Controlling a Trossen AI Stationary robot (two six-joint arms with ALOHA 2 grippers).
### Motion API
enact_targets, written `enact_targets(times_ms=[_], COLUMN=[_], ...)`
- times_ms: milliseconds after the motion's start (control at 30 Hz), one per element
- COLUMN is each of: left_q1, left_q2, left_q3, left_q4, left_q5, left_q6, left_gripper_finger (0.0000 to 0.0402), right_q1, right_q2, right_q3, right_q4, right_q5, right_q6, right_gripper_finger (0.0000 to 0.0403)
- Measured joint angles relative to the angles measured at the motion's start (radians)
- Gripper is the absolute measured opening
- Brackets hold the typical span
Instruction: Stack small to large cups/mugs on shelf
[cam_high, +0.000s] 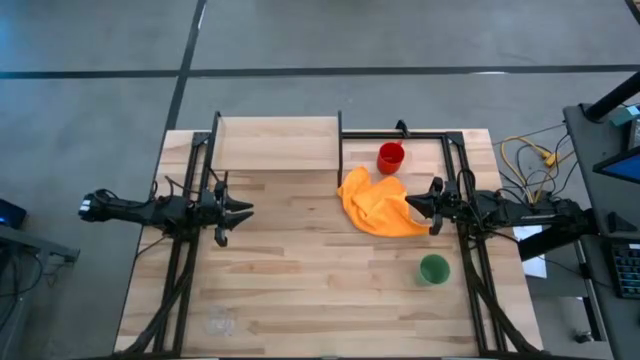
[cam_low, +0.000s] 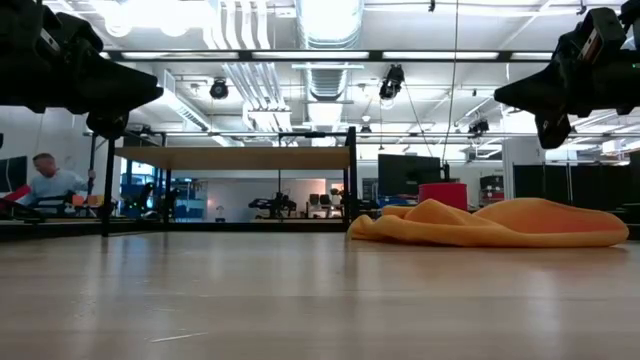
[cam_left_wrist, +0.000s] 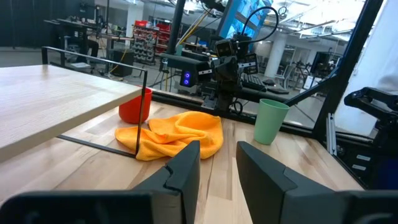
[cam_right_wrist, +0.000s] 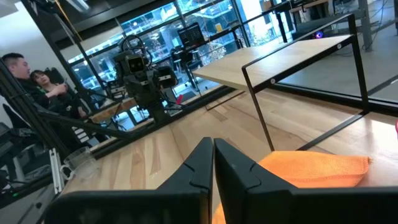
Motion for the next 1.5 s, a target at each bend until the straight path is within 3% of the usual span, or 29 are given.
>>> enact_targets(times_ms=[467, 700, 1067, 1300, 1500], left_q1=[0.000, 0.001, 0.000, 0.002, 0.001], left_q2=[0.000, 0.000, 0.000, 0.002, 0.007], left_q3=[0.000, 0.000, 0.000, 0.000, 0.022], left_q4=[0.000, 0.002, 0.003, 0.006, 0.091], left_q5=[0.000, -0.058, -0.059, -0.079, -0.081], left_q6=[0.000, 0.133, 0.133, 0.090, -0.091], left_gripper_finger=[0.0092, 0.0092, 0.0092, 0.0092, 0.0091], right_q1=[0.000, 0.000, -0.001, -0.001, -0.001], right_q2=[0.000, 0.000, 0.000, 0.000, 0.000], right_q3=[0.000, 0.000, 0.000, 0.000, 0.000], right_q4=[0.000, -0.003, -0.003, 0.002, 0.038], right_q5=[0.000, 0.000, 0.004, 0.023, 0.027], right_q6=[0.000, 0.052, 0.063, 0.096, 0.140], right_gripper_finger=[0.0009, 0.0009, 0.0009, 0.0009, 0.0009])
